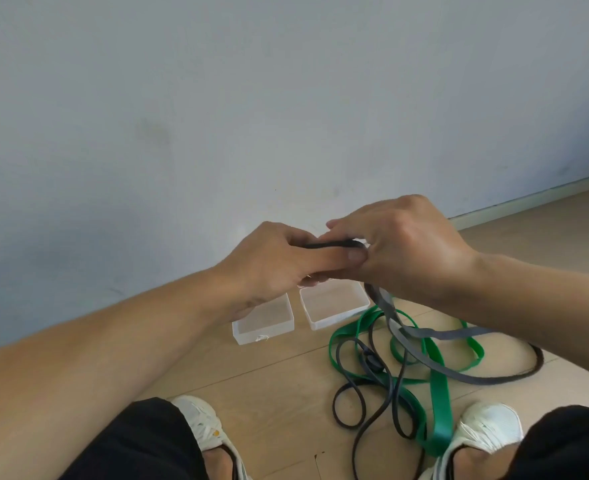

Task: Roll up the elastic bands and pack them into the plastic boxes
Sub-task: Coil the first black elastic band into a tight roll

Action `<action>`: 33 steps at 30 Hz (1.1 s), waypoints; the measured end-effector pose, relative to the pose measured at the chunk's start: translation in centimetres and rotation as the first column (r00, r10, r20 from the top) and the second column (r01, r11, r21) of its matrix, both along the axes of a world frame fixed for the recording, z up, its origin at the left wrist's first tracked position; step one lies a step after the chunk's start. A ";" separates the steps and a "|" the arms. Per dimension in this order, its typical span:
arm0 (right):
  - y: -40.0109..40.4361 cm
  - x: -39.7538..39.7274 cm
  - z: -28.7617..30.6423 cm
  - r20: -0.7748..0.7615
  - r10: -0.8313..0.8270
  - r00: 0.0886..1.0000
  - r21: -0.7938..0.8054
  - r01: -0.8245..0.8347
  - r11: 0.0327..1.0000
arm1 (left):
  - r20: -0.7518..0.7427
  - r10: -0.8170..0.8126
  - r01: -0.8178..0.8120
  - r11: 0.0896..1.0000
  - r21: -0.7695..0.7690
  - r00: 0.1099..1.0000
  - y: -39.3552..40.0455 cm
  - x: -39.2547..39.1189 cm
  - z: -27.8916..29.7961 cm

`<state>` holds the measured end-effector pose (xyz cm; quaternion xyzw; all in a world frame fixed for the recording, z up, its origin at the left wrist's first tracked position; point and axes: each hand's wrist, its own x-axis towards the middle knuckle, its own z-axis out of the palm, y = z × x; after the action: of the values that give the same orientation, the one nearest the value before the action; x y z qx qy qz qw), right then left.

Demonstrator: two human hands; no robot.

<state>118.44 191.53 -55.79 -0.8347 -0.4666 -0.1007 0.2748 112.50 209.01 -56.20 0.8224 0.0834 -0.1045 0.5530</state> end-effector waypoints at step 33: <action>0.5 -1.2 1.8 -0.408 0.182 0.895 0.350 -0.031 0.936 | 0.019 -0.152 0.137 0.814 -0.565 0.988 0.9 0.6 -0.1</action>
<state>117.21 192.01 -53.98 -0.7498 -0.4154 0.0255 0.5144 113.09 209.93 -56.26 0.6245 -0.0065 -0.1771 0.7607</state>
